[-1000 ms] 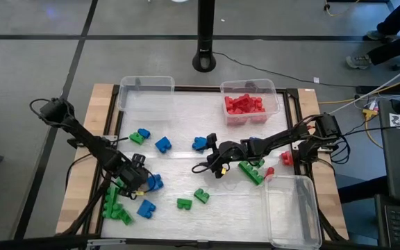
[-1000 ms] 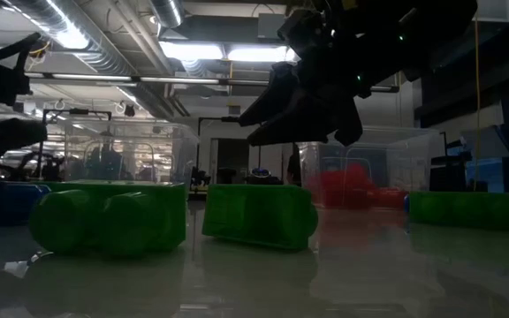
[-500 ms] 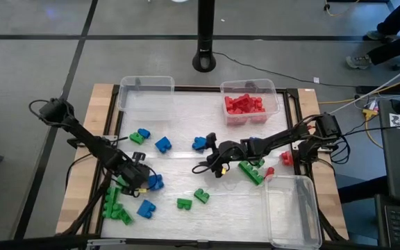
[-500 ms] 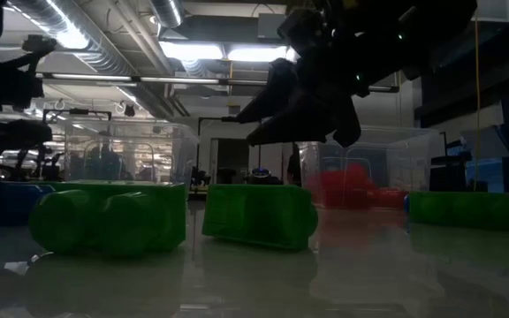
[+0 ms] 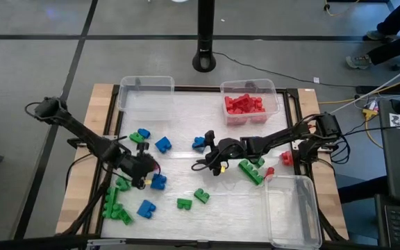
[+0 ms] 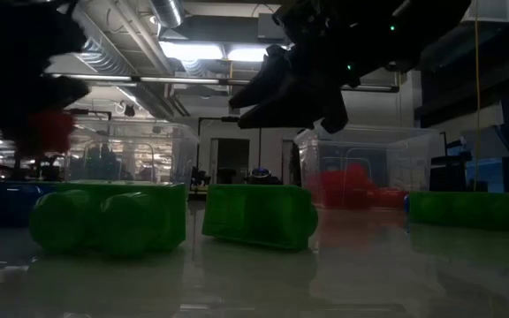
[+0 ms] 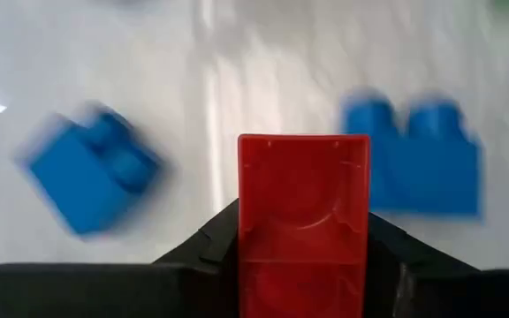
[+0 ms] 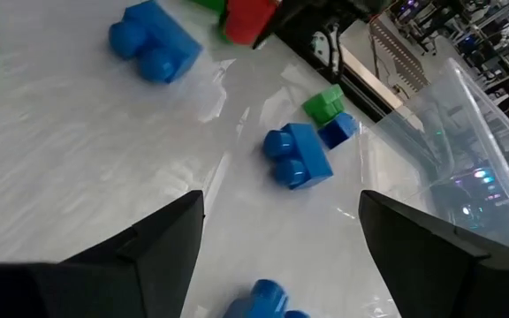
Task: Sort blocks
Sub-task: Put the red game piece into the top right transparent bin
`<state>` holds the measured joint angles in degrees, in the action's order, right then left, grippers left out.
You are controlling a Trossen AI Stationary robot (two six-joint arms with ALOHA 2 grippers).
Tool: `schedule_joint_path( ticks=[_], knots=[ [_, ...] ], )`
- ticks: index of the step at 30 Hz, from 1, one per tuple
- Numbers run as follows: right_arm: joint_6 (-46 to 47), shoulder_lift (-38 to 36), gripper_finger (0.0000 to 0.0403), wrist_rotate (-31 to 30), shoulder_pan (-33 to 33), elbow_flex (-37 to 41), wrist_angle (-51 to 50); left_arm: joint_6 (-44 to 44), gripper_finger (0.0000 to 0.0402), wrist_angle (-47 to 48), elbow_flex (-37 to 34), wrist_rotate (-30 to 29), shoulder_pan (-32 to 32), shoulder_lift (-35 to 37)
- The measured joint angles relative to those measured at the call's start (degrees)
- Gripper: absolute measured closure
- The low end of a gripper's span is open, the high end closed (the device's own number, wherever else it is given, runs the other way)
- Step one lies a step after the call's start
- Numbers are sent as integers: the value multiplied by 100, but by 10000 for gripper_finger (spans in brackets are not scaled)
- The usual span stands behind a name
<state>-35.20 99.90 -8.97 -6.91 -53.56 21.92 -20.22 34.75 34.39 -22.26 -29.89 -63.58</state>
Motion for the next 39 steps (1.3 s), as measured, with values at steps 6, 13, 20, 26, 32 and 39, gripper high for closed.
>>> schedule_joint_path(
  ticks=[6,13,20,26,32,39],
  knots=[
    [-3,21,100,316,278,0,337,900,272,-1443,-187,-901,435,642],
    [-394,32,100,589,355,-2,891,2031,271,-4079,-1008,-862,1006,776],
    [-417,37,100,708,355,0,1300,2572,271,-6085,-1620,-565,1449,773],
    [-403,124,100,708,368,-4,2375,2825,271,-6876,-1904,-86,1653,773],
    [68,650,100,1128,403,-629,2764,2941,270,-6917,-1902,-13,1655,736],
    [676,1261,112,1455,405,-1689,2333,3042,270,-6953,-1904,-15,1650,683]
  ],
)
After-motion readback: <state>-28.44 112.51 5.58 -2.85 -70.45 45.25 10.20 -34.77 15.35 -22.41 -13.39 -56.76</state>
